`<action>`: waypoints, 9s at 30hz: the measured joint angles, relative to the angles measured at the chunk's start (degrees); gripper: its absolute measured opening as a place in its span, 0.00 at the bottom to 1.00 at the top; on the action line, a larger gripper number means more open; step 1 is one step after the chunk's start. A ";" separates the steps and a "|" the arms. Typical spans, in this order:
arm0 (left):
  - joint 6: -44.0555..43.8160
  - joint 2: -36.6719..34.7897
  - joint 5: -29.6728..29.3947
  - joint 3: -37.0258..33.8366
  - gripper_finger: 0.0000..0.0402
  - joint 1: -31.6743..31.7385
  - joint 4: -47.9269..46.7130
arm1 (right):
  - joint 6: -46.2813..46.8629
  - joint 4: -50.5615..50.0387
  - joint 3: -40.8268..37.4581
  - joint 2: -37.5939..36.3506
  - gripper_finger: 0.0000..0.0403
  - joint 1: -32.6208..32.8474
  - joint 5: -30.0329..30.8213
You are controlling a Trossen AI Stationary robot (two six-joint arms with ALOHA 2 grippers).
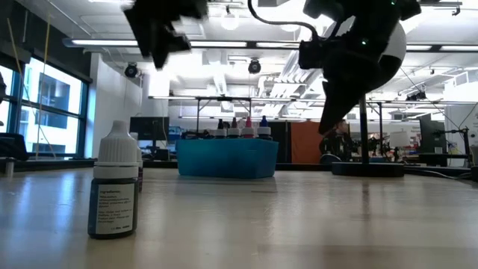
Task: Pick & Place food coloring
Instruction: Put the small purple food coloring bottle into the blue bin
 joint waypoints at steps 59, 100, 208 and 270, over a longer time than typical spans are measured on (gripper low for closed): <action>-24.72 -3.24 -0.14 -51.97 0.43 -24.26 83.19 | -8.62 6.13 0.00 0.17 0.35 -0.20 -6.40; -16.21 -6.29 2.38 -33.70 0.05 -20.26 50.61 | -8.61 4.84 0.00 0.15 0.35 -0.20 -6.56; -2.42 -13.94 20.02 -51.27 0.15 -0.39 127.72 | -18.87 52.71 0.02 7.50 0.35 -2.56 10.95; -5.76 -18.84 2.73 -51.51 0.03 -0.59 111.88 | -35.33 49.14 0.11 5.55 0.35 11.38 28.27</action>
